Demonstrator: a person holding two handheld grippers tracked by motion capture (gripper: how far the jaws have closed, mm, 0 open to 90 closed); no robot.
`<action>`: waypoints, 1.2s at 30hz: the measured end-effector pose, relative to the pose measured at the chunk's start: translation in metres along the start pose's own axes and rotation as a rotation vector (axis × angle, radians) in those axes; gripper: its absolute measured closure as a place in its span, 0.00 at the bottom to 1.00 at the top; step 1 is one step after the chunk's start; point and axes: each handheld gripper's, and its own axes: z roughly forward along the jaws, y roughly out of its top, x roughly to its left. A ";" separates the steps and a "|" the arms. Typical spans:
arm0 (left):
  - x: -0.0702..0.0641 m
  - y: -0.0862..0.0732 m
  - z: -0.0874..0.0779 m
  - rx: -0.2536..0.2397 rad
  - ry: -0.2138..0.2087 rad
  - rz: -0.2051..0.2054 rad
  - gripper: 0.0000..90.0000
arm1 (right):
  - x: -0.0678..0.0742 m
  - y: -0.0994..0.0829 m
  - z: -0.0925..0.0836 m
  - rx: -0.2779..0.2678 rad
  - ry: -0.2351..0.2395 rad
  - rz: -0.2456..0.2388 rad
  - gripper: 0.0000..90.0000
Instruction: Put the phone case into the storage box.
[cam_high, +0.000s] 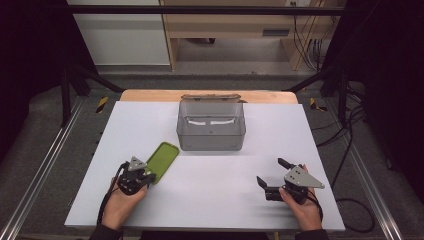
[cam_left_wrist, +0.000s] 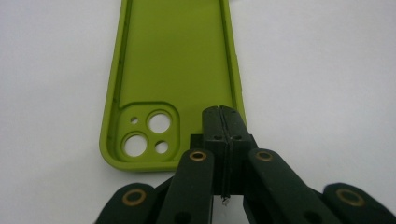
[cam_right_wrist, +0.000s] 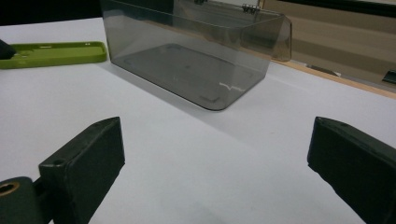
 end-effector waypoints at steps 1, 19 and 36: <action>-0.002 -0.003 -0.003 0.000 -0.009 0.001 1.00 | -0.002 0.000 -0.001 0.002 -0.006 0.002 0.04; -0.003 -0.058 -0.054 0.029 -0.099 0.056 1.00 | -0.004 -0.001 -0.002 0.006 -0.027 0.013 0.04; 0.016 -0.056 -0.064 -0.024 -0.014 0.118 1.00 | -0.003 -0.003 0.000 0.021 -0.024 0.009 0.04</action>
